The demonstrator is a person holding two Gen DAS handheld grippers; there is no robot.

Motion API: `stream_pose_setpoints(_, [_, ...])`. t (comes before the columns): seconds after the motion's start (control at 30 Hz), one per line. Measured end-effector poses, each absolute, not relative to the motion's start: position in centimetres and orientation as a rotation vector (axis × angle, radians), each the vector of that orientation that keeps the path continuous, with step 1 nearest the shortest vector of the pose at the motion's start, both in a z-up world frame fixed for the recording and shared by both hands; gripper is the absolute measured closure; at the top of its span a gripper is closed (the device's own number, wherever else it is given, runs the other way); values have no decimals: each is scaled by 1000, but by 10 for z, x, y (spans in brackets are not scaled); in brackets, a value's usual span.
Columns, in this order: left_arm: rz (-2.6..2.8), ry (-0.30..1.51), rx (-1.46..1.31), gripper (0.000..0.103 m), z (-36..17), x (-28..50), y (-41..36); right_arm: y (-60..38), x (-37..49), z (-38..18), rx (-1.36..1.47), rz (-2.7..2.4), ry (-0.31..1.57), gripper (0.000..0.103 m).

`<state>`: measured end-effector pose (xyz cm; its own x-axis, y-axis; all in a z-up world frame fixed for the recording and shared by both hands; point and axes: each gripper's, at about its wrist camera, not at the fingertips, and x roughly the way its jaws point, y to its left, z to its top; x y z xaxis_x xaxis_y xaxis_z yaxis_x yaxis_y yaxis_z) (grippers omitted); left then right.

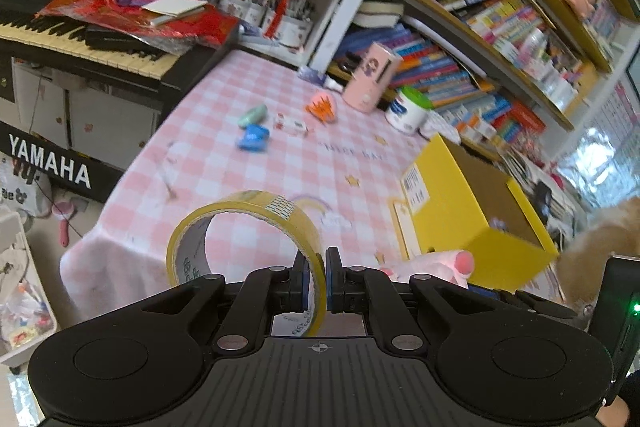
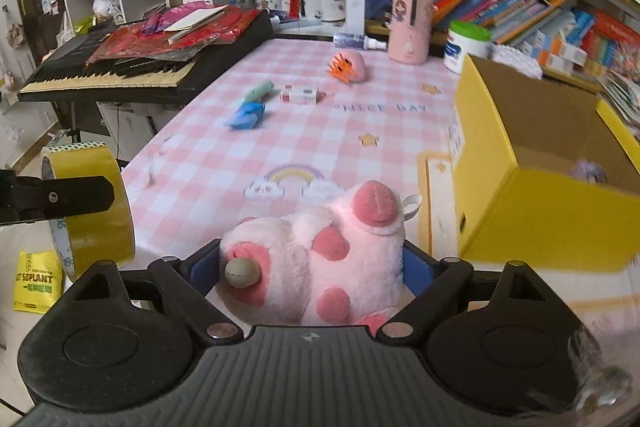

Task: Organize objects
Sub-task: 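Carry the tape roll and pink plush toward the yellow box with both grippers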

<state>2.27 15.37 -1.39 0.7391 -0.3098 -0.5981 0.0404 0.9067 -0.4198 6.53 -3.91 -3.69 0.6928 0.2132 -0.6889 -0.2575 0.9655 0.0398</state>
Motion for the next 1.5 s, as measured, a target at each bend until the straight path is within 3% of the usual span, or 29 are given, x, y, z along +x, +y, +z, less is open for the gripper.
stream_pose_setpoints(0.9, [-662, 811, -237, 97, -16, 4, 18, -163, -51, -46, 113, -184, 806, 14])
stream_pose_setpoints(1.5, [-764, 682, -176, 97, 19, 51, -43, -227, -14, -34, 170, -265, 758, 14])
